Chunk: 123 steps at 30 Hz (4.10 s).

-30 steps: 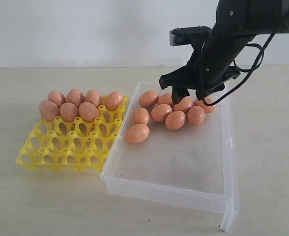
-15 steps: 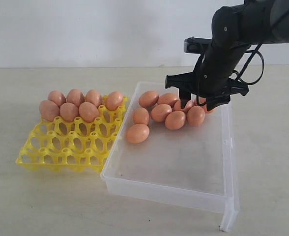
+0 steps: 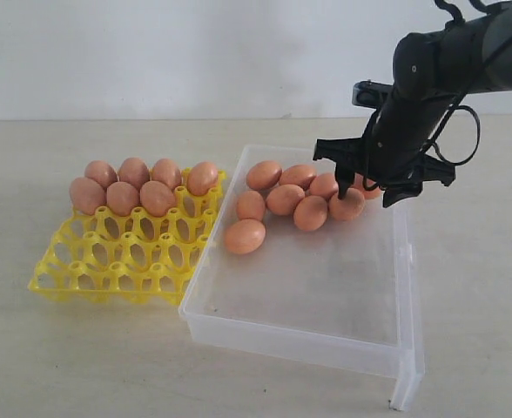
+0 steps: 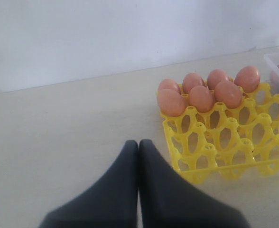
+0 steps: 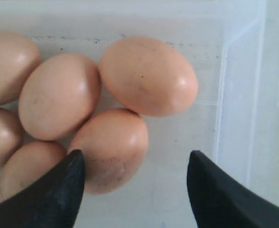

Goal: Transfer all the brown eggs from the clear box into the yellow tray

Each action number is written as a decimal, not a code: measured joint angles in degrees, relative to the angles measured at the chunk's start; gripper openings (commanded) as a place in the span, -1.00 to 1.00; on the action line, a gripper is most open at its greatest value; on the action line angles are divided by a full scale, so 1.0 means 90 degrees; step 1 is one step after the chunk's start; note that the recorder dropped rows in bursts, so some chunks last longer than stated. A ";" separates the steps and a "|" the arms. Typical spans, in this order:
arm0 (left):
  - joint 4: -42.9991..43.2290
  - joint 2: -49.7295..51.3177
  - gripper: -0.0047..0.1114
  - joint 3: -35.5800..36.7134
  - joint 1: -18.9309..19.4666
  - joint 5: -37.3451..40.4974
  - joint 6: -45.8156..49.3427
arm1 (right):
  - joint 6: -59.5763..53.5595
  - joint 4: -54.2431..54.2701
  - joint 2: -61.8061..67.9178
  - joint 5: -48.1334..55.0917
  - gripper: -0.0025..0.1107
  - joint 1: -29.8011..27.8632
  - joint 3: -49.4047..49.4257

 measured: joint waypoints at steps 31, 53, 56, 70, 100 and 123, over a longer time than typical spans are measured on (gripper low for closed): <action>0.0000 0.0000 -0.99 0.0000 0.0000 0.0000 0.0000 | 0.0023 0.0615 0.0411 -0.0996 0.09 -0.0009 0.0000; 0.0000 0.0000 -0.99 0.0000 0.0000 0.0000 0.0000 | -0.0161 0.0084 0.0345 -0.0970 -0.96 0.0234 0.0006; 0.0000 0.0000 -0.99 0.0000 0.0000 0.0000 0.0000 | 0.0185 -0.0765 0.0086 -0.0970 -0.96 0.0546 0.0006; 0.0000 0.0000 -0.99 0.0000 0.0000 0.0000 0.0000 | 0.6421 -0.8991 -0.1601 -0.1113 -0.96 0.2634 0.1996; 0.0000 0.0000 -0.99 0.0000 0.0000 0.0000 0.0000 | 0.7196 -1.1172 -0.0175 -0.3908 -0.96 0.3006 -0.0026; 0.0000 0.0000 -0.99 0.0000 0.0000 0.0000 0.0000 | 0.8116 -1.1159 0.0137 -0.4559 -0.96 0.3036 -0.0050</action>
